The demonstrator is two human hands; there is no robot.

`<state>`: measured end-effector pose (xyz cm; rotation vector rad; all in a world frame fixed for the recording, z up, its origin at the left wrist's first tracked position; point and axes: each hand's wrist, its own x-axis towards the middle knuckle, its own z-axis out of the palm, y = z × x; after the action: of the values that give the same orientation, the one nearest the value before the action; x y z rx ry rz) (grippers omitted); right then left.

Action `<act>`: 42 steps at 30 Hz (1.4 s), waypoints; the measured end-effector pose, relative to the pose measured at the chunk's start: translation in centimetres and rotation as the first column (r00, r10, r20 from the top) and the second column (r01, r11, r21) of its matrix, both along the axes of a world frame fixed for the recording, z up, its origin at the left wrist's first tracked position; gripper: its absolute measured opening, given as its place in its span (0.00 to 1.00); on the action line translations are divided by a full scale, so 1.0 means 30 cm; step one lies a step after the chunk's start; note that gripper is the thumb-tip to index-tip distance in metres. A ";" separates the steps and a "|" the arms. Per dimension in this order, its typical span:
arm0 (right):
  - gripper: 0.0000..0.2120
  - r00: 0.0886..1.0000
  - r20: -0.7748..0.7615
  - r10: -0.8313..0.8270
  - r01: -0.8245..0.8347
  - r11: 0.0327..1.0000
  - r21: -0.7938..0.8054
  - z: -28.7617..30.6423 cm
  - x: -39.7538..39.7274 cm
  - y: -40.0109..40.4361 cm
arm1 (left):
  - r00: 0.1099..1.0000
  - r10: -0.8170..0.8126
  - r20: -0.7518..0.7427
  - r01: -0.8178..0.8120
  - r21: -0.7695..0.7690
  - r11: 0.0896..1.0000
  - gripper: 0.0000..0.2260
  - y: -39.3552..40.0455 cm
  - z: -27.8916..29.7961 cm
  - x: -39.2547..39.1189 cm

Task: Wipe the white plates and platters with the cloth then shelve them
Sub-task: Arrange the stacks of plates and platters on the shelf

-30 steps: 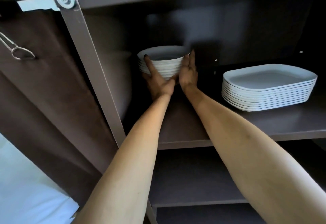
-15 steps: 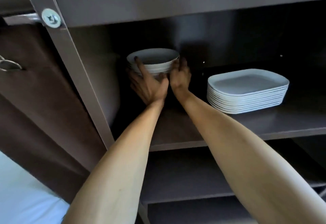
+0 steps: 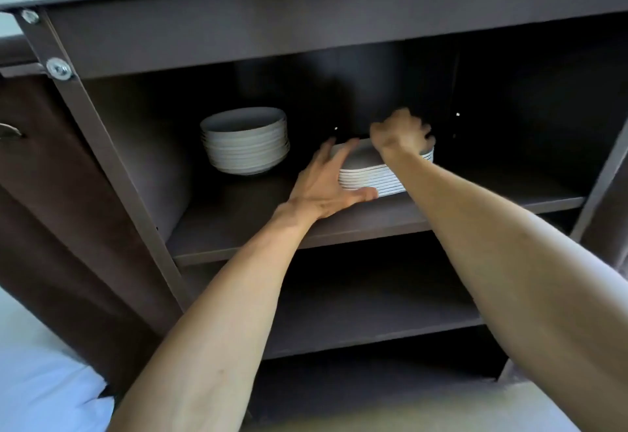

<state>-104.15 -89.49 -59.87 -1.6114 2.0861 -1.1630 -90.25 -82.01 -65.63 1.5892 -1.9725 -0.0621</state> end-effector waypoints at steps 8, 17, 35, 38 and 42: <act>0.20 0.997 -0.069 -0.044 0.042 0.999 -0.029 0.004 -0.074 0.027 | 0.982 0.141 -0.128 -0.138 0.032 0.990 0.37 -0.027 -0.045 -0.010; 0.26 0.751 0.660 0.017 0.032 0.998 -0.062 -0.117 -0.103 -0.023 | 0.887 0.246 -0.392 -0.214 0.124 0.969 0.37 -0.049 -0.045 0.038; 0.27 0.757 0.638 0.143 -0.051 0.986 -0.159 -0.186 0.115 -0.277 | 0.842 0.422 -0.335 -0.430 0.053 0.901 0.34 -0.261 -0.048 0.077; 0.28 0.768 0.624 0.141 -0.062 0.987 -0.148 -0.187 0.145 -0.334 | 0.844 0.453 -0.288 -0.456 0.061 0.888 0.35 -0.322 -0.039 0.088; 0.26 0.790 0.609 0.077 0.061 0.977 -0.202 -0.191 0.187 -0.384 | 0.841 0.476 -0.259 -0.470 0.090 0.878 0.36 -0.389 -0.026 0.099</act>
<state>-98.55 -101.01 -65.60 -1.0852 1.5627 -1.6789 -87.29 -93.69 -66.40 1.9266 -1.3317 -0.1013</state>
